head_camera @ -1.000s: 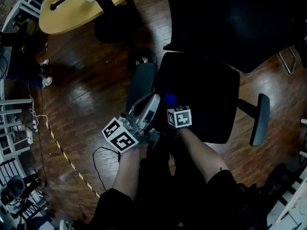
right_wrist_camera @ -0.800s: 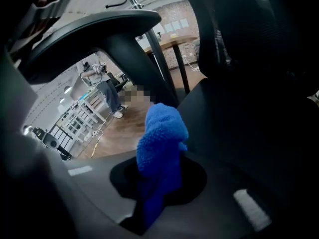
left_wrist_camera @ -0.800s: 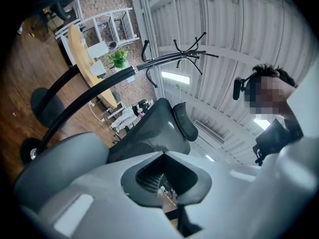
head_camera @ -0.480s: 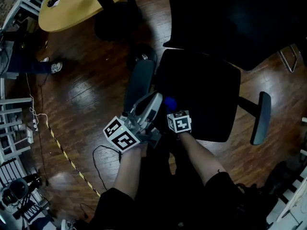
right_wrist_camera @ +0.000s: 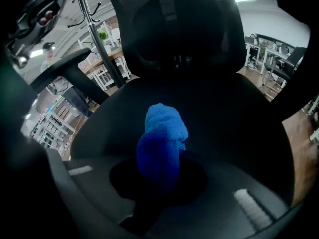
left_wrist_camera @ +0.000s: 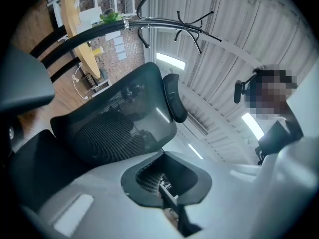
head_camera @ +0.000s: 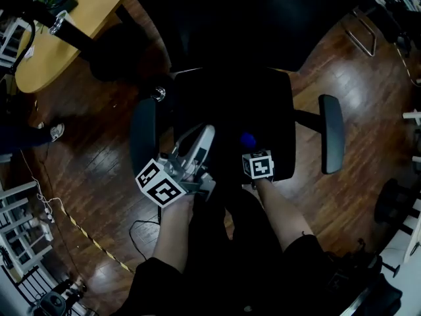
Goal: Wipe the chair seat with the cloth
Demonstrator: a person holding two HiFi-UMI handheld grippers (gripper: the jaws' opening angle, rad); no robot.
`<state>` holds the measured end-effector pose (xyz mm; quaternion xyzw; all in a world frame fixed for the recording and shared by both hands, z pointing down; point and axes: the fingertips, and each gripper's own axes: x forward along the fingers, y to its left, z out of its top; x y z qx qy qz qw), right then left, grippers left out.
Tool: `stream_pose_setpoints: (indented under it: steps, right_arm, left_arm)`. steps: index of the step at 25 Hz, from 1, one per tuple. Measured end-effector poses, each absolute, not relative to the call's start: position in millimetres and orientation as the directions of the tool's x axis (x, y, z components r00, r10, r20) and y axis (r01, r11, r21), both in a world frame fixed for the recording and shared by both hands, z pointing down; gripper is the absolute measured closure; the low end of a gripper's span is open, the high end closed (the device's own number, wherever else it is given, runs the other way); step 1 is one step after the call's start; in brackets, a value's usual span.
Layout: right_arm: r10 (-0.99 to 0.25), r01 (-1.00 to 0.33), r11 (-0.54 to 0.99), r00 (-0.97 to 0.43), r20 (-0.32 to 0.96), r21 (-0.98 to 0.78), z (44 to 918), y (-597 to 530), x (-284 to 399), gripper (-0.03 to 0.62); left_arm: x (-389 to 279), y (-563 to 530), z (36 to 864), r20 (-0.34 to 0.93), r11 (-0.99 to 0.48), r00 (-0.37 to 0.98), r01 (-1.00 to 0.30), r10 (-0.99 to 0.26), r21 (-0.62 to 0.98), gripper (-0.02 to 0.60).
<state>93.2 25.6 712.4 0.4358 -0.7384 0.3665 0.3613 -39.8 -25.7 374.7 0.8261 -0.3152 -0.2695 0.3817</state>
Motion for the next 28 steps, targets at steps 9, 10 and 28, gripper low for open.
stream_pose_setpoints:
  steps: [9,10,28]
  right_arm:
    - [-0.438,-0.957,0.242,-0.255,0.862,-0.160,702,18,194,0.556]
    - [-0.437,-0.958,0.238,-0.250,0.864,-0.157,702,18,197,0.556]
    - [-0.612,-0.835,0.374,-0.549,0.569,-0.403,536,-28,119,0.556]
  left_arm:
    - [18,-41,377,-0.216,-0.547,0.741,-0.236,-0.636,0.803,0.584]
    - [19,-42,378,-0.214,-0.547,0.744,-0.234,-0.633,0.804,0.584]
    - [11,-36,323,-0.157,-0.564,0.757,-0.315,-0.635,0.763,0.584]
